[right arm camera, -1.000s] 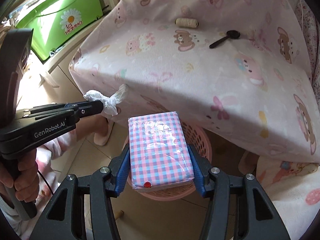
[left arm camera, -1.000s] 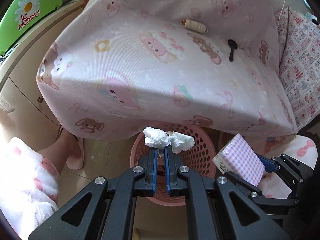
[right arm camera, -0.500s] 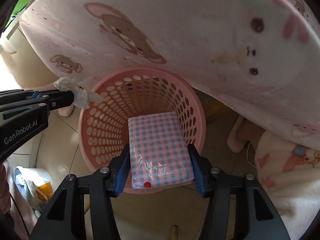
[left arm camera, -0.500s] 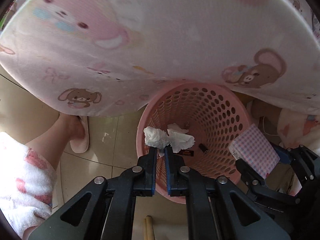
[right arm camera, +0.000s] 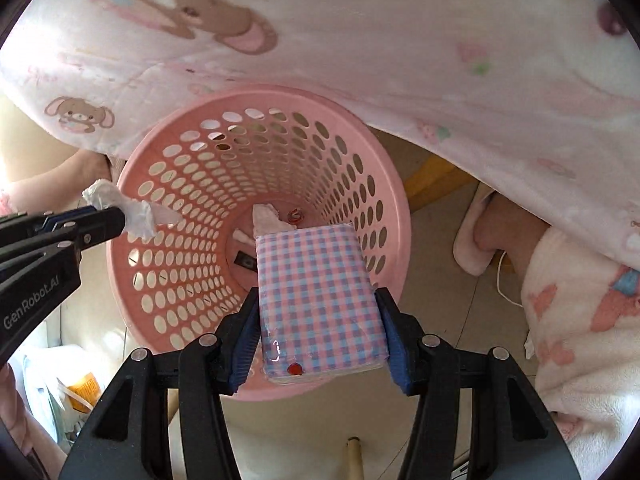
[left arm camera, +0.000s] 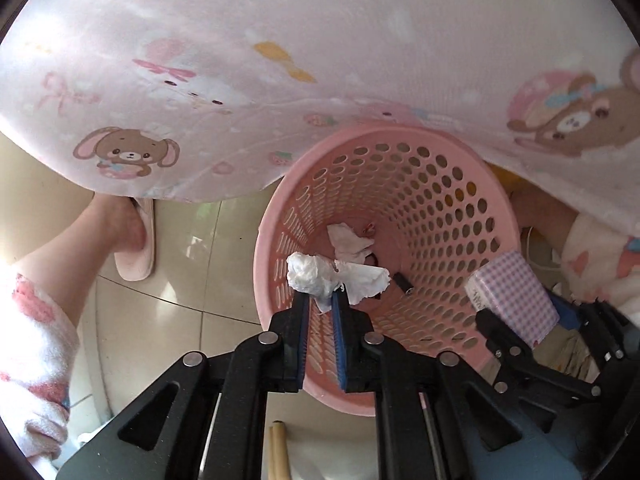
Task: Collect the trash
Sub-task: 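Open both grippers to drop the tissue and pack into the basket, then raise both tools back toward the spool and spoon on the sheet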
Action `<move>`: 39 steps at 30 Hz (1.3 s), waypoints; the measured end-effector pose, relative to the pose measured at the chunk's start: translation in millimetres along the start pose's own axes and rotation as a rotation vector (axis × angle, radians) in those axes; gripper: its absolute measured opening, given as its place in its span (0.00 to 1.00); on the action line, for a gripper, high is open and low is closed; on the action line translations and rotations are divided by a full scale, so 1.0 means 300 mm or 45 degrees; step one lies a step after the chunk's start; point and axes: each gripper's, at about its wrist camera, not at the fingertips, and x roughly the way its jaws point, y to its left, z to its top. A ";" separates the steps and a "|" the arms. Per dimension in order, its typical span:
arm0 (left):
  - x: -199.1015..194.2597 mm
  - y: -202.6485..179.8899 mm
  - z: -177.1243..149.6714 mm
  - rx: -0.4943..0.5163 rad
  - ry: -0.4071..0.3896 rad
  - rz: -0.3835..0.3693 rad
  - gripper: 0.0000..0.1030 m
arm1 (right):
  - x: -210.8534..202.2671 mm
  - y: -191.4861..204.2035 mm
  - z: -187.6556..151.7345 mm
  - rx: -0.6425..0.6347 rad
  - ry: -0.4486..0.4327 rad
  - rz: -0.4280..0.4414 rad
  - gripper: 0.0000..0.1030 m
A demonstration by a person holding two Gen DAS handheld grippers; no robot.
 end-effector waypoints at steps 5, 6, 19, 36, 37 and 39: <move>-0.013 -0.004 0.005 -0.019 -0.018 0.016 0.45 | 0.000 -0.019 0.001 0.051 0.011 0.003 0.65; -0.016 -0.003 0.006 -0.024 -0.021 0.024 0.54 | -0.003 -0.019 0.001 0.051 0.011 0.002 0.66; -0.088 -0.008 -0.001 0.004 -0.106 0.092 0.64 | -0.023 -0.022 -0.005 0.049 0.001 -0.023 0.71; -0.423 0.005 -0.064 0.001 -0.585 0.224 0.64 | -0.324 -0.051 -0.047 0.100 -0.305 0.065 0.71; -0.439 0.006 -0.069 -0.011 -0.619 0.231 0.64 | -0.346 -0.060 -0.047 0.112 -0.330 0.074 0.71; -0.475 0.009 -0.075 -0.031 -0.694 0.260 0.64 | -0.396 -0.083 -0.054 0.152 -0.386 0.105 0.71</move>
